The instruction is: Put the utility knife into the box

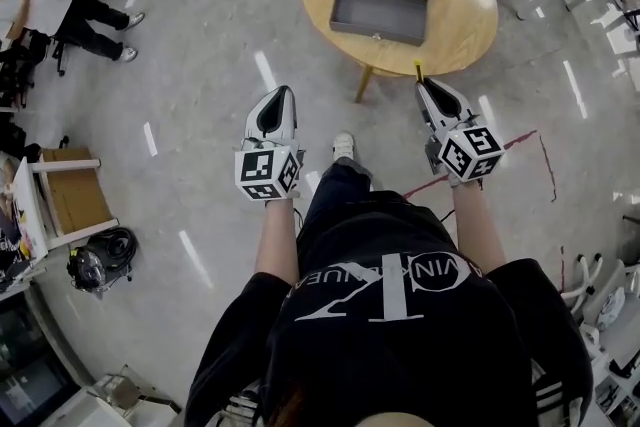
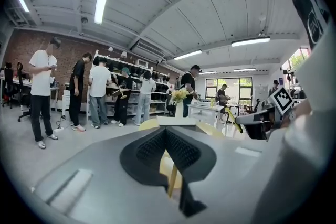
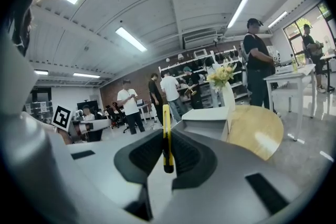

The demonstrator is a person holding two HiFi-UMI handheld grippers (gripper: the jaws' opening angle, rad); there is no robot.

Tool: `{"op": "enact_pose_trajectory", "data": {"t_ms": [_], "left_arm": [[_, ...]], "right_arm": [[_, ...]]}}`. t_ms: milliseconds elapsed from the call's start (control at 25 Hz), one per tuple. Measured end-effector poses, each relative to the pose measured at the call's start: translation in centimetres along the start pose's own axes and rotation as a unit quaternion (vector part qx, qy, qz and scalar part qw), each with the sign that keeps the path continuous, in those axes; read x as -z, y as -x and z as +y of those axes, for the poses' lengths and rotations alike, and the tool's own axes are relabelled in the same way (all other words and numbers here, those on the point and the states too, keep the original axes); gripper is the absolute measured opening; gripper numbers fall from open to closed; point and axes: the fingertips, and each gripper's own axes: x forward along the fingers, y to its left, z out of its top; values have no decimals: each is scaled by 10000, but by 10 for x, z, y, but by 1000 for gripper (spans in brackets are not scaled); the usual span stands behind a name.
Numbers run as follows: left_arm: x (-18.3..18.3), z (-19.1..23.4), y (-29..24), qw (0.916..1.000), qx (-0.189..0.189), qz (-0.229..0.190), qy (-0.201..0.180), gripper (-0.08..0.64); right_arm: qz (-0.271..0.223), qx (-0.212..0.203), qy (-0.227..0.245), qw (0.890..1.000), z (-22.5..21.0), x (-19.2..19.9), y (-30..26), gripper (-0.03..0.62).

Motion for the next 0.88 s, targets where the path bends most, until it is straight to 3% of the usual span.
{"op": "enact_pose_trajectory", "data": {"t_ms": [880], "left_arm": [[-27,47,-154,9972,732,150,56,6]], "right_arm": [[368,184,108,9991,-48,-33,-104,57]]}}
